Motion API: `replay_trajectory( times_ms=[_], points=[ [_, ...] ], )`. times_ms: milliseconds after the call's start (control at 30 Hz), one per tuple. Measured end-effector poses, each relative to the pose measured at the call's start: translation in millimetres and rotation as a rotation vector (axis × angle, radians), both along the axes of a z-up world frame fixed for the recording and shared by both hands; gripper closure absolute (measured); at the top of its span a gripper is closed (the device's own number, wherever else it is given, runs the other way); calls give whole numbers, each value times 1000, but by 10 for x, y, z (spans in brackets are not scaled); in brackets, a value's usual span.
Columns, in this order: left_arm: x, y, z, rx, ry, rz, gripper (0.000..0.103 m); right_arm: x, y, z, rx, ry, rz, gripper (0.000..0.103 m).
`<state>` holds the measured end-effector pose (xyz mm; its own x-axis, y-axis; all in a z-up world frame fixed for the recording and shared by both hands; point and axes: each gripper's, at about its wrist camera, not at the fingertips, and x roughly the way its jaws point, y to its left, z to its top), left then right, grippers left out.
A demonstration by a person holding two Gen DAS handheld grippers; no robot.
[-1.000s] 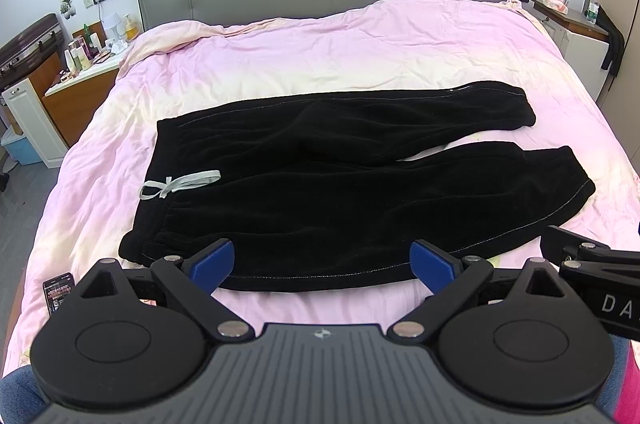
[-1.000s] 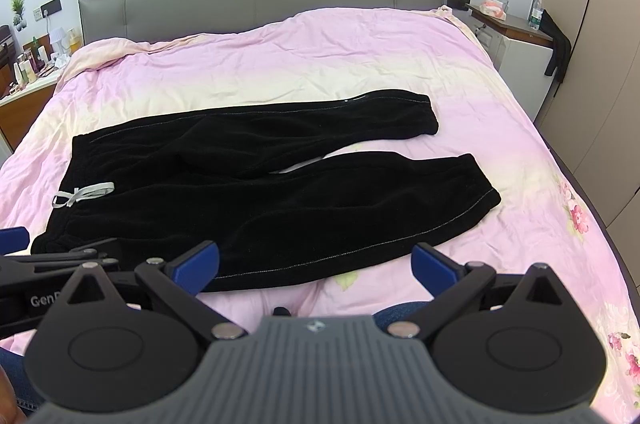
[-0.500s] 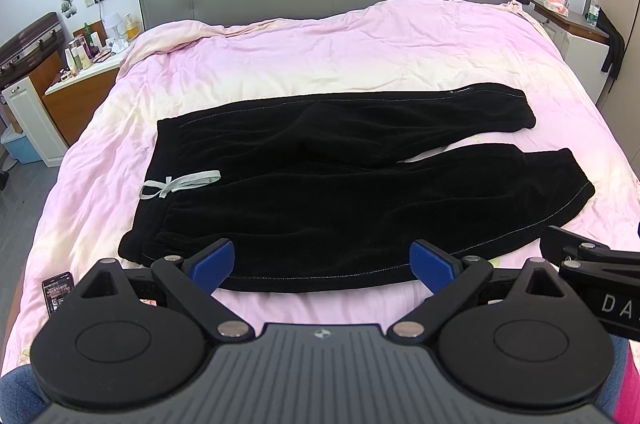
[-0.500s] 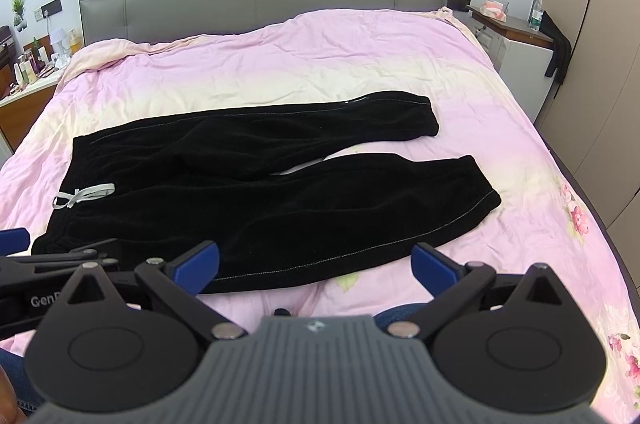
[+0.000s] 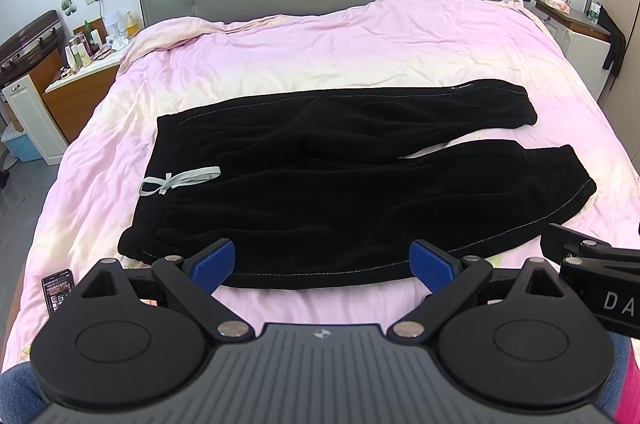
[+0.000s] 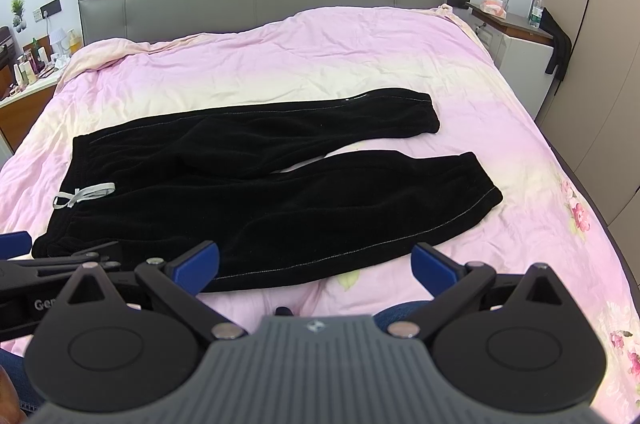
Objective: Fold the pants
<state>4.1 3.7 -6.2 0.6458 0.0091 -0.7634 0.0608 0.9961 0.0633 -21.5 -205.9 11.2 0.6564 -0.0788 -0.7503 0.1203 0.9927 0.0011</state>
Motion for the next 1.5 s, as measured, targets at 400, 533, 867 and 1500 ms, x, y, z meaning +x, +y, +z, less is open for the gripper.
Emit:
replay_trajectory(
  times_ms=[400, 533, 867, 1500],
  points=[
    [6, 2, -10, -1, 5, 2, 0, 4, -8, -14, 7, -3, -3, 5],
    [8, -2, -12, 1, 8, 3, 0, 3, -8, -32, 9, -1, -2, 5],
    [26, 7, -18, 1, 12, 9, 0, 21, -13, -41, 12, 4, 1, 5],
    [217, 60, -159, -7, 3, 11, 0, 212, 13, -204, 33, 5, 25, 5]
  ],
)
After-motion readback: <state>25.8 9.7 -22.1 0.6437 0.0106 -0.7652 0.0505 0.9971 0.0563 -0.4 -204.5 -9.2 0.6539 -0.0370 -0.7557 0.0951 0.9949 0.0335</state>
